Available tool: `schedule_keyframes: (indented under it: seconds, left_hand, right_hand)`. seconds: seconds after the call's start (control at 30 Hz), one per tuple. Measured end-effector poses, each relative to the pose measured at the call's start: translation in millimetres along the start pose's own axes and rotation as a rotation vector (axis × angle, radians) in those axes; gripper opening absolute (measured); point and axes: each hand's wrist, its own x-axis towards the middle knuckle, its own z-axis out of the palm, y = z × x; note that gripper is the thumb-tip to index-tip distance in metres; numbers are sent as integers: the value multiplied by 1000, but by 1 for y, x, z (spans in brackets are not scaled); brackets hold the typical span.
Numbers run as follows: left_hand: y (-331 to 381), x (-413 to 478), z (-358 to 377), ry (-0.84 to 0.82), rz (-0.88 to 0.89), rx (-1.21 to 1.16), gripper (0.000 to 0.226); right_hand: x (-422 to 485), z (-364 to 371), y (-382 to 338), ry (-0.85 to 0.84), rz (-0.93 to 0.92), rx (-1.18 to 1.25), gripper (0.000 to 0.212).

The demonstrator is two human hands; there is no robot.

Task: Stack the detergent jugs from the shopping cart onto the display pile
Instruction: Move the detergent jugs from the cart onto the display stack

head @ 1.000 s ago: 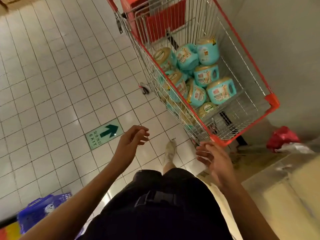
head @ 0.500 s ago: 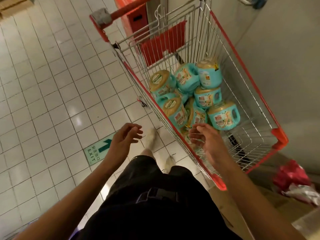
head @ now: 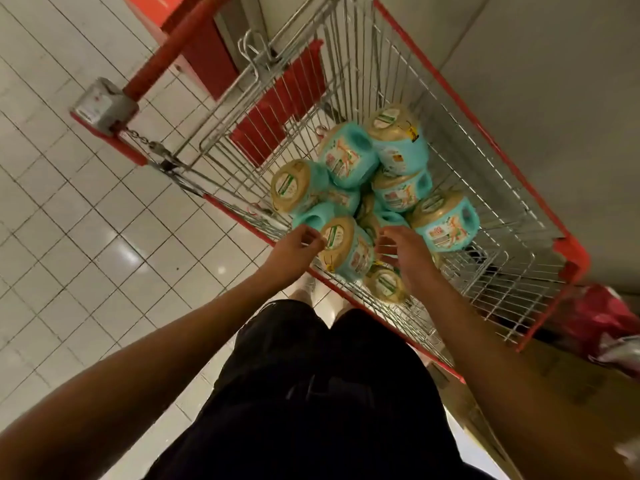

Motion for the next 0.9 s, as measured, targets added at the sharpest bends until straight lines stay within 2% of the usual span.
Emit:
schedule_keyframes:
  seconds: [0.13,0.3,0.43,0.57,0.63,0.73,0.9]
  left_hand:
    - [3,57,14,-107,-204,-27,31]
    - [-20,105,45,-144,-284,173,47]
    - [-42,135,75,-149,-445,77,74]
    - [-55,155,103,-148,-558,-11,109]
    - [-60,164,115,-120,-571,2,119]
    - [-68,175,125,-72,-560,54,123]
    - [-77,186,123,-95,-538,113,116]
  right_hand:
    - [51,10,6,48,87,-30,13]
    - [103,22,21,21,147,-167,25]
    - [138,20,41,7,187,-243,15]
    - [171,12,62,18,248,-276,45]
    - [183,11,73,13,300,-276,56]
    - [193,12,85,-11,321,-280,63]
    - [195,10,99,-7,316,-216,48]
